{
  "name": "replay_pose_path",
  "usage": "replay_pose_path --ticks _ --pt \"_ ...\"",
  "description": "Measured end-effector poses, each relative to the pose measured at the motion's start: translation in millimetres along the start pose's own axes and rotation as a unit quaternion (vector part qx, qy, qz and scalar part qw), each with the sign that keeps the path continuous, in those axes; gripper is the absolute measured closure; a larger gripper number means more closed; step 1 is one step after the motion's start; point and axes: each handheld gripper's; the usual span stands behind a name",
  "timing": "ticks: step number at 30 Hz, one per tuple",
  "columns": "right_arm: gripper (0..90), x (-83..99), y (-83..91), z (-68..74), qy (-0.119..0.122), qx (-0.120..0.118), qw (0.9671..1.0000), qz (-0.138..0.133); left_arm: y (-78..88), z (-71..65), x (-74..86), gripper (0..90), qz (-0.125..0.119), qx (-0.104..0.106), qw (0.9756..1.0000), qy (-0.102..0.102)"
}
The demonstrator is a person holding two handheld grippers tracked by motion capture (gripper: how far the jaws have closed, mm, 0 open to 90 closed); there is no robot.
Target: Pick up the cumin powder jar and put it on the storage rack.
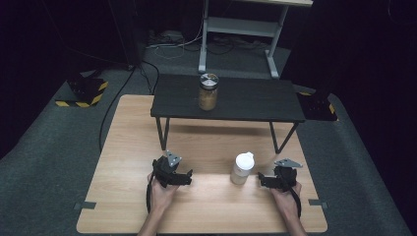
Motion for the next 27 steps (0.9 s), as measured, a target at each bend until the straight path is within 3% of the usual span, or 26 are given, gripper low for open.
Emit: replay_pose_path --ticks 13,15,18,19,27 --pt "2.1 -1.3 -0.7 -2.5 0.010 -0.012 0.9999 0.002 -6.9 -4.3 4.7 1.1 0.013 -0.016 0.9998 0.000" --pt "2.3 -1.1 -0.6 -2.5 0.009 -0.011 0.9999 0.002 -9.0 -6.4 1.0 1.6 0.028 -0.022 0.9994 -0.005" --pt "2.5 -1.0 -0.6 -2.3 0.009 -0.011 0.9999 0.002 -9.9 -5.0 -0.6 1.5 0.032 -0.019 0.9993 -0.001" --pt "2.5 -0.9 -0.6 -2.4 0.009 -0.011 0.9999 0.002 -10.8 -1.5 -1.7 1.4 0.035 -0.013 0.9992 0.010" --pt "3.4 -0.5 -0.4 -1.9 0.007 -0.009 0.9999 0.001 -11.2 -1.9 -2.1 0.9 0.036 -0.015 0.9992 0.012"
Point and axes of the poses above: each handheld gripper's, and its own axes: y roughly backward along the jaws, x roughly out of its underside, z roughly to its left, and after that the axes turned 5 degrees about y, right-handed
